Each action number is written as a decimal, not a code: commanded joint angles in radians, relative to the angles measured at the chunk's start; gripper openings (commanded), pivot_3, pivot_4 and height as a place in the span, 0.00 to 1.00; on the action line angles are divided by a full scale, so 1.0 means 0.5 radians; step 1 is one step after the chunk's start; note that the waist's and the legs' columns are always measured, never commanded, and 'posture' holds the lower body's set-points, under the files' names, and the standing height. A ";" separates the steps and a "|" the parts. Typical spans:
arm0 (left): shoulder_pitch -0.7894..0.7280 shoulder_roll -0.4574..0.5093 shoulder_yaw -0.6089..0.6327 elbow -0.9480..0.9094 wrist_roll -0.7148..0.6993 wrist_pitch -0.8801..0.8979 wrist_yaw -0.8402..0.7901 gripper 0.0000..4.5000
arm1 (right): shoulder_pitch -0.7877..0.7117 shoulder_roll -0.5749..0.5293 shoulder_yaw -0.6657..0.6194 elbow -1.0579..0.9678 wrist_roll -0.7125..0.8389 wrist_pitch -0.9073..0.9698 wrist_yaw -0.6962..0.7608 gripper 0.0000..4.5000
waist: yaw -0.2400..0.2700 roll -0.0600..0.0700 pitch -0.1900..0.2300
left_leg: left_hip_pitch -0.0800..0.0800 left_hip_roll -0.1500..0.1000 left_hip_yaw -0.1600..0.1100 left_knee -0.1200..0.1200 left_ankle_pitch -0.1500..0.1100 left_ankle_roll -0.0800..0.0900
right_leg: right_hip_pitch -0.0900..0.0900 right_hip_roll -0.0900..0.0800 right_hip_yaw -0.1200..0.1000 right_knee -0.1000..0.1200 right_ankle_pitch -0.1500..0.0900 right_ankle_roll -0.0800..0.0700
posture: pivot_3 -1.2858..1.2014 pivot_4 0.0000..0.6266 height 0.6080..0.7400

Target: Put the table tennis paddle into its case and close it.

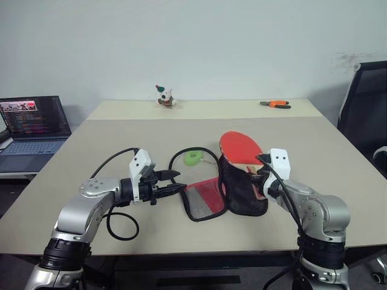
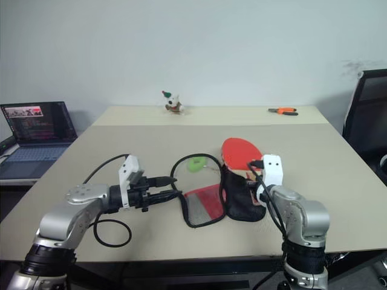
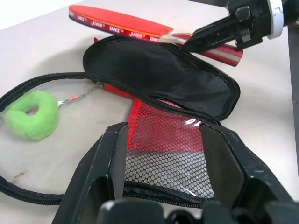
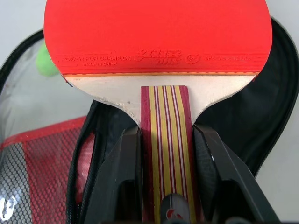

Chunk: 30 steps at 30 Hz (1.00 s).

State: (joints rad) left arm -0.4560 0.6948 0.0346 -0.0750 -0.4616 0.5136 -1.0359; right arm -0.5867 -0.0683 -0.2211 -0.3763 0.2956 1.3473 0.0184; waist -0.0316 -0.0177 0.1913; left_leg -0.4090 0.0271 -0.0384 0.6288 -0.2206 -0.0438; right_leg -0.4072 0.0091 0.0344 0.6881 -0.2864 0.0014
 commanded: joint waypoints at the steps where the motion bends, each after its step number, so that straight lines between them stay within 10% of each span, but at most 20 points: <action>1: -0.021 0.006 0.024 -0.050 -0.006 -0.045 -0.003 0.59 | 0.006 0.033 0.036 -0.025 -0.029 -0.152 -0.030 0.25 | -0.003 0.000 0.000 | 0.000 0.001 0.000 0.000 0.000 0.000 | 0.000 0.001 0.000 0.000 0.000 0.000 | 0.52 0.24 1.00; 27: 0.017 -0.006 0.015 -0.043 0.008 -0.070 0.007 0.59 | 0.155 0.024 0.158 0.153 -0.125 -0.344 -0.065 0.25 | -0.005 0.000 0.000 | 0.000 0.002 0.005 -0.001 0.000 0.000 | -0.003 0.003 0.005 0.001 0.000 0.000 | 0.52 0.24 1.00; 30: 0.020 -0.007 0.018 -0.046 0.007 -0.068 0.011 0.59 | 0.167 0.022 0.175 0.131 -0.125 -0.348 -0.059 0.46 | -0.005 -0.001 -0.001 | 0.000 0.002 0.006 -0.001 0.000 0.000 | -0.003 0.003 0.006 0.001 0.000 0.000 | 0.52 0.24 1.00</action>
State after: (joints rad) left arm -0.4432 0.6892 0.0334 -0.0749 -0.4575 0.4943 -1.0343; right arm -0.4992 -0.0530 -0.1360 -0.2677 0.2328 1.2017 -0.0174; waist -0.0339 -0.0181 0.1910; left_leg -0.4089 0.0280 -0.0357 0.6285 -0.2206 -0.0436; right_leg -0.4087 0.0107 0.0372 0.6888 -0.2864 0.0013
